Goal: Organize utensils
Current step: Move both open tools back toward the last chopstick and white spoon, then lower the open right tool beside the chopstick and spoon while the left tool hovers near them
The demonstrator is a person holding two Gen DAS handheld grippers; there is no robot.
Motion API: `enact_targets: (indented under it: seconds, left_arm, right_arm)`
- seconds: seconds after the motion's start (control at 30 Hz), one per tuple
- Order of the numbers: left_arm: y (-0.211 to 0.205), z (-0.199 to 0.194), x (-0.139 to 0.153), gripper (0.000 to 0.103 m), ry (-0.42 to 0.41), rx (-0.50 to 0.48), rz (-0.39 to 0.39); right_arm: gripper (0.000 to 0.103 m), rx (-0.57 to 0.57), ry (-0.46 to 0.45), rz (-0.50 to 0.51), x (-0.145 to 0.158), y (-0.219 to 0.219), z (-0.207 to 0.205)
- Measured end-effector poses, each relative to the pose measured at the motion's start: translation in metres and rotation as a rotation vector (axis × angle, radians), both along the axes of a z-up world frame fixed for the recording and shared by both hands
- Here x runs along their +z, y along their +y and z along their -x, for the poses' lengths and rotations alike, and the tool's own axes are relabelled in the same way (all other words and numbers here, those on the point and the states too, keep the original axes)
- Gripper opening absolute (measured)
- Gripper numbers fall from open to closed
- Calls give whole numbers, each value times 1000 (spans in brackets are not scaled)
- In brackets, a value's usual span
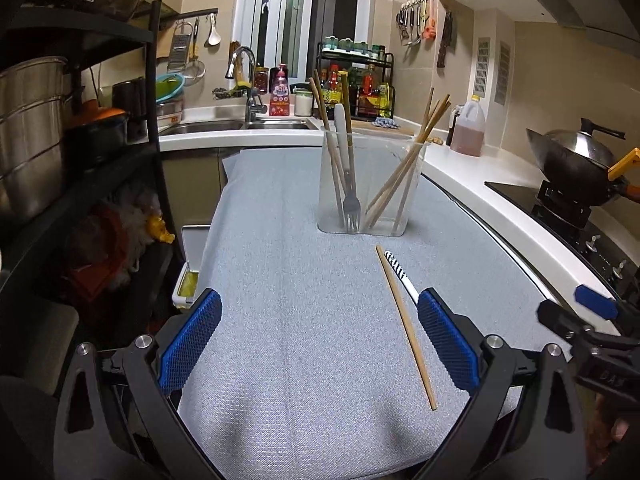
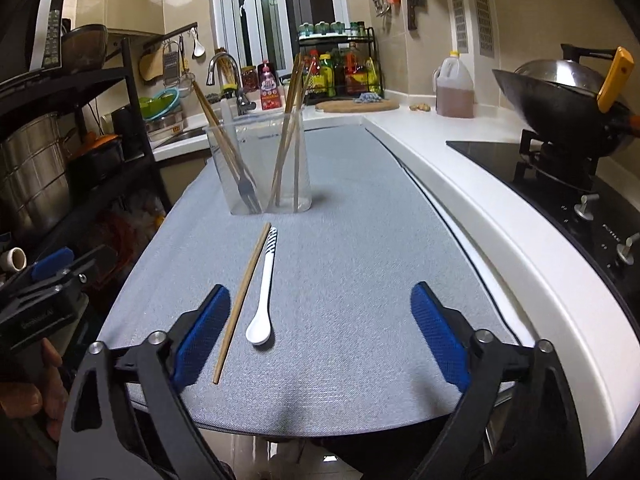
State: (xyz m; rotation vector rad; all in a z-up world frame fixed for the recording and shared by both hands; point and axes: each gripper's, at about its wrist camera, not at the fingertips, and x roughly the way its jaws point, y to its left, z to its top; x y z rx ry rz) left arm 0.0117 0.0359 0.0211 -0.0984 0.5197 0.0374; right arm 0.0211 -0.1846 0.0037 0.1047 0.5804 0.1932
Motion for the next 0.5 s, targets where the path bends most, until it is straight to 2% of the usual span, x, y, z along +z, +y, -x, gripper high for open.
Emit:
enact_targets:
  seconds: [0.1, 0.2, 0.5]
  left_arm:
    - [2, 0, -5, 95, 14, -3, 15]
    - [5, 1, -6, 95, 18, -4, 20]
    - [7, 0, -10, 95, 30, -4, 30]
  right_arm:
    - [63, 23, 46, -15, -10, 8, -9]
    - [53, 57, 95, -45, -21, 16, -18]
    - [56, 98, 252, -98, -56, 40, -51]
